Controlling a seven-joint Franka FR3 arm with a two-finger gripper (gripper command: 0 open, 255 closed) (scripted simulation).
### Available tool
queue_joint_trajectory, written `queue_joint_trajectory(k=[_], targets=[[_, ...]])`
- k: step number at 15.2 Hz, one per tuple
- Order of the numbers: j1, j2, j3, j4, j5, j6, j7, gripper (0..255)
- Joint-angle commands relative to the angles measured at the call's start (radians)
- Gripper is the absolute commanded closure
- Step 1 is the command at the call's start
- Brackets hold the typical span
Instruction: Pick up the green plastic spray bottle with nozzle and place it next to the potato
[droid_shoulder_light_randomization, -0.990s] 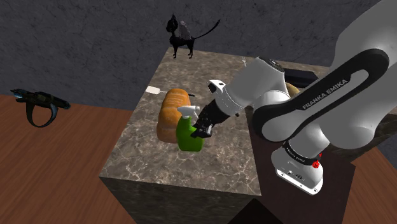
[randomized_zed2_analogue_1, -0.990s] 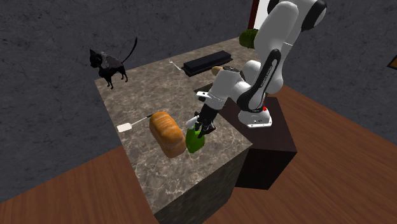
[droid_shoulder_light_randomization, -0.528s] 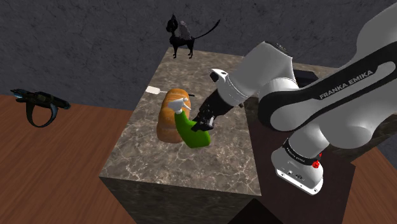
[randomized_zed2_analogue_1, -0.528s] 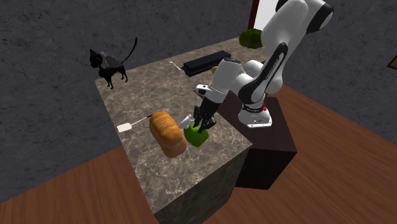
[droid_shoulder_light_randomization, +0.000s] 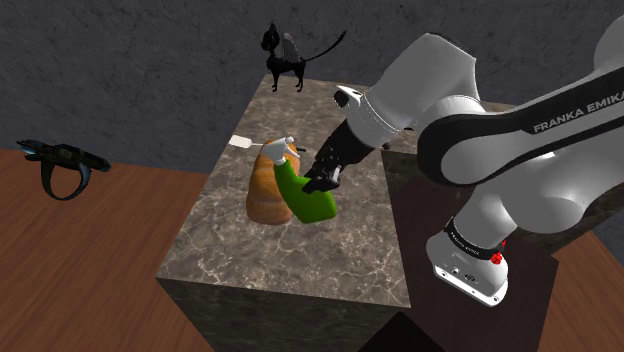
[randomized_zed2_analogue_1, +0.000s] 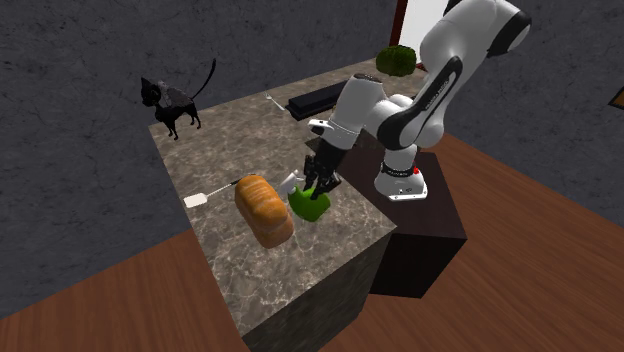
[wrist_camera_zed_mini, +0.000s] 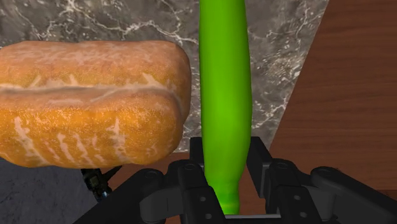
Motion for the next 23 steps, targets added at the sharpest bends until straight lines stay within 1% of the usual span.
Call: queue_joint_trajectory(k=[1,12,23], targets=[[-0.006,-0.021,0.0,0.015,-0.009,-0.036,0.008,255],[-0.037,-0.116,-0.025,0.113,-0.056,-0.227,0.031,255],[-0.061,-0.16,-0.053,0.236,-0.097,-0.392,0.048,255]])
